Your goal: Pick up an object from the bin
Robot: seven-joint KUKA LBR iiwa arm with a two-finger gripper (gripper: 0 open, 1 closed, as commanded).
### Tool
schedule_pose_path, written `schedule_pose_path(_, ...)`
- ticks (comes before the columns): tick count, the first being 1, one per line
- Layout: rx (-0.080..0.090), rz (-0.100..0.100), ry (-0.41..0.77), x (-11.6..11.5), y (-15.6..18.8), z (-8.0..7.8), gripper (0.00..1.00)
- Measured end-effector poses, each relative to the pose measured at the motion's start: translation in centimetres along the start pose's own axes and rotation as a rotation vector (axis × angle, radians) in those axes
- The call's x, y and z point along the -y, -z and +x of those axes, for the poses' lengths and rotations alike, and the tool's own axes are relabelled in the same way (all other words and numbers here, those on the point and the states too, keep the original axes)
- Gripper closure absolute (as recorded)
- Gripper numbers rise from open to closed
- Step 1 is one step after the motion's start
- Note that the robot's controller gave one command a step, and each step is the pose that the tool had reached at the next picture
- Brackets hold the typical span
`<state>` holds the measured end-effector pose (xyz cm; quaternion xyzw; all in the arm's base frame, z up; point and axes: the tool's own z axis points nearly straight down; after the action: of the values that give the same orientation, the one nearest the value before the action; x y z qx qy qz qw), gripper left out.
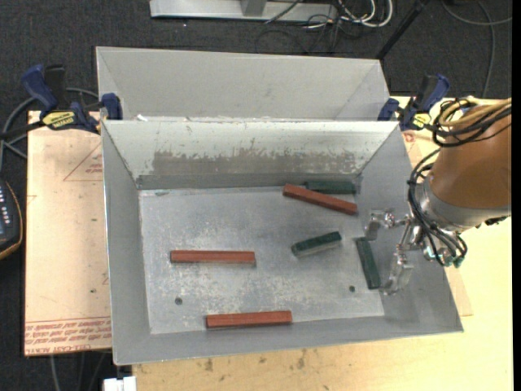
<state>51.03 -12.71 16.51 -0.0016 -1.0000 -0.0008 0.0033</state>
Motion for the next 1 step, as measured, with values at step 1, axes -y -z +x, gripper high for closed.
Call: schedule_pose_path(1, 0.007, -0.001, 0.115, -5.21, -9.82, -4.6, 0.0)
